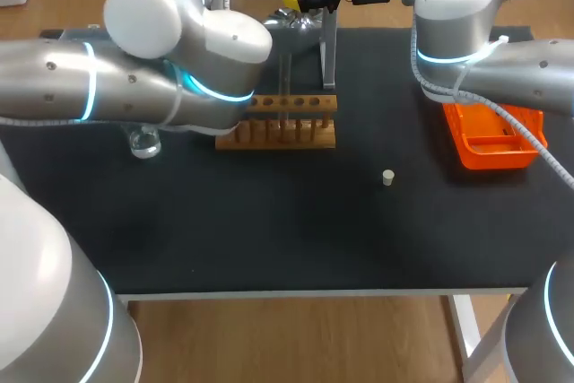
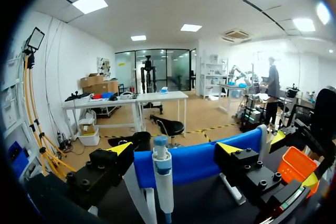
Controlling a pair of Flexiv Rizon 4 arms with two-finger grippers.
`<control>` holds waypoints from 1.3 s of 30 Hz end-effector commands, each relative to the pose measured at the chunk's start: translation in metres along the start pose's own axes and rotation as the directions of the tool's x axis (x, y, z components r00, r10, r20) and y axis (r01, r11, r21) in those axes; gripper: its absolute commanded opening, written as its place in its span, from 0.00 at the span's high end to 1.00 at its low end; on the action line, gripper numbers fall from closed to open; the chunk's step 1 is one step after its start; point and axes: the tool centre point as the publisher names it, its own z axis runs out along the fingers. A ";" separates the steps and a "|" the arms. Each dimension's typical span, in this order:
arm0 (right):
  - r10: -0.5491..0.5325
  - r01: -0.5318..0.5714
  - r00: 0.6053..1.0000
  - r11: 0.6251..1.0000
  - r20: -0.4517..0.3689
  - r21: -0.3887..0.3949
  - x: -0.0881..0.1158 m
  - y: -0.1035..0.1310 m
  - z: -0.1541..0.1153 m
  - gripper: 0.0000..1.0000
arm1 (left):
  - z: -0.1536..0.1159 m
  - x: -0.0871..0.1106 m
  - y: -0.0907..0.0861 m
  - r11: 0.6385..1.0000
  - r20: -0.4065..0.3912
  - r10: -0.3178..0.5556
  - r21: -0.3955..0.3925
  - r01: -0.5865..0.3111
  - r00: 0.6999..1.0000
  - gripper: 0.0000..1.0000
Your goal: Invert the test tube, pick up the pipette, mount the tip to pipette, aspirate from beaker and dispense into the tube, eject the tip, return the pipette, and cap with the stopper.
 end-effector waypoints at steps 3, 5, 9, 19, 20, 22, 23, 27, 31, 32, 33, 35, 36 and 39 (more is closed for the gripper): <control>0.000 0.000 1.000 1.000 0.000 0.001 0.000 0.000 -0.001 0.00 | -0.040 -0.012 -0.005 0.998 -0.264 0.056 0.048 -0.045 0.963 0.00; 0.000 0.000 1.000 1.000 0.000 0.001 0.000 0.000 -0.001 0.00 | -0.047 -0.012 -0.004 0.997 -0.320 0.074 0.037 -0.066 0.944 0.00; 0.000 0.000 1.000 1.000 0.000 0.001 0.000 0.000 -0.001 0.00 | -0.063 -0.006 -0.002 0.992 -0.475 0.123 0.077 -0.098 0.871 0.00; 0.000 0.000 1.000 1.000 0.000 0.001 0.000 0.000 -0.001 0.00 | -0.077 0.013 0.003 0.982 -0.717 0.185 0.111 -0.152 0.672 0.00; 0.000 0.000 1.000 1.000 0.000 0.001 0.000 0.000 -0.001 0.00 | -0.077 0.013 0.003 0.982 -0.717 0.185 0.111 -0.152 0.672 0.00; 0.000 0.000 1.000 1.000 0.000 0.001 0.000 0.000 -0.001 0.00 | -0.077 0.013 0.003 0.982 -0.717 0.185 0.111 -0.152 0.672 0.00; 0.000 0.000 1.000 1.000 0.000 0.001 0.000 0.000 -0.001 0.00 | -0.077 0.013 0.003 0.982 -0.717 0.185 0.111 -0.152 0.672 0.00; 0.000 0.000 1.000 1.000 0.000 0.001 0.000 0.000 -0.001 0.00 | -0.077 0.013 0.003 0.982 -0.717 0.185 0.111 -0.152 0.672 0.00; 0.000 0.000 1.000 1.000 0.000 0.001 0.000 0.000 -0.001 0.00 | -0.077 0.013 0.003 0.982 -0.717 0.185 0.111 -0.152 0.672 0.00; 0.000 0.000 1.000 1.000 0.000 0.001 0.000 0.000 -0.001 0.00 | -0.079 0.015 0.006 0.979 -0.719 0.202 0.135 -0.151 0.665 0.00; 0.000 0.000 1.000 1.000 0.000 0.001 0.000 0.000 -0.001 0.00 | -0.082 0.017 0.009 0.974 -0.714 0.227 0.163 -0.159 0.662 0.00; 0.000 0.000 1.000 1.000 0.000 0.001 0.000 0.000 -0.001 0.00 | -0.087 0.022 0.017 0.970 -0.712 0.243 0.191 -0.152 0.659 0.00; 0.000 0.000 1.000 1.000 0.000 0.001 0.000 0.000 -0.001 0.00 | -0.091 0.025 0.022 0.967 -0.710 0.253 0.201 -0.155 0.657 0.00; 0.000 0.000 1.000 1.000 0.000 0.001 0.000 0.000 -0.001 0.00 | -0.102 0.034 0.035 0.961 -0.707 0.276 0.224 -0.164 0.651 0.00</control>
